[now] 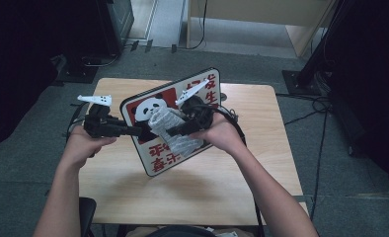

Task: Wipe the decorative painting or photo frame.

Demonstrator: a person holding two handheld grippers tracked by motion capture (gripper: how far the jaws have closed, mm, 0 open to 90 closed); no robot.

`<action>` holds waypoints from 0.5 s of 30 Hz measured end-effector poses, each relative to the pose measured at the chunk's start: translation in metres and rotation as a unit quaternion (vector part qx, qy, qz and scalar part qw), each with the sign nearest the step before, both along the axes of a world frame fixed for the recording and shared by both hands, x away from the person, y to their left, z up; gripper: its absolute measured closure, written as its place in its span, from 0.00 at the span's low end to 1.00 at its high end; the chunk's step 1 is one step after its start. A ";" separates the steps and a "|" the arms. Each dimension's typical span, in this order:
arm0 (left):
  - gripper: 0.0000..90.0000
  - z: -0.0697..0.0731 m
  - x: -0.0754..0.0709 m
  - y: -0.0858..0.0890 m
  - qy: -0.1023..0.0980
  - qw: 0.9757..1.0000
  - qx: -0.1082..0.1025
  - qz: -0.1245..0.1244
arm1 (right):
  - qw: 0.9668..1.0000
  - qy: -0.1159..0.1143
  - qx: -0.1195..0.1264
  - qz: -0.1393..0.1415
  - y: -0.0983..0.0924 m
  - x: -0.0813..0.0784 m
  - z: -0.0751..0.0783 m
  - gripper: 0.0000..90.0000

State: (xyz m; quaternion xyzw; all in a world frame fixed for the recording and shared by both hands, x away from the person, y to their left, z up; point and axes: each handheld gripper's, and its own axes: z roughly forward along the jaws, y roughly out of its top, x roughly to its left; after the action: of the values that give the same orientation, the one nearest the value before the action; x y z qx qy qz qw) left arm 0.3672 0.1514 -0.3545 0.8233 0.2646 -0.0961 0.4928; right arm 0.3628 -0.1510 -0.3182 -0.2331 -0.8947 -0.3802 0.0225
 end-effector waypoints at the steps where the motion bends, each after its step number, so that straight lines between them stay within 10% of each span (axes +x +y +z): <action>1: 0.82 0.000 -0.001 0.000 -0.003 1.000 0.001 0.000 | 1.000 -0.002 0.001 0.000 0.001 0.000 0.005 0.74; 15: 0.83 0.001 -0.002 0.001 -0.008 1.000 0.006 0.002 | 0.999 -0.041 0.018 0.008 0.025 0.005 0.071 0.74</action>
State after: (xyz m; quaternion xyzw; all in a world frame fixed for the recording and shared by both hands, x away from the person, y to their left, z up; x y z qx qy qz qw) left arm 0.3651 0.1521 -0.3534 0.8265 0.2624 -0.0867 0.4905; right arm 0.3679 -0.1260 -0.2471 -0.2101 -0.8898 -0.4052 -0.0074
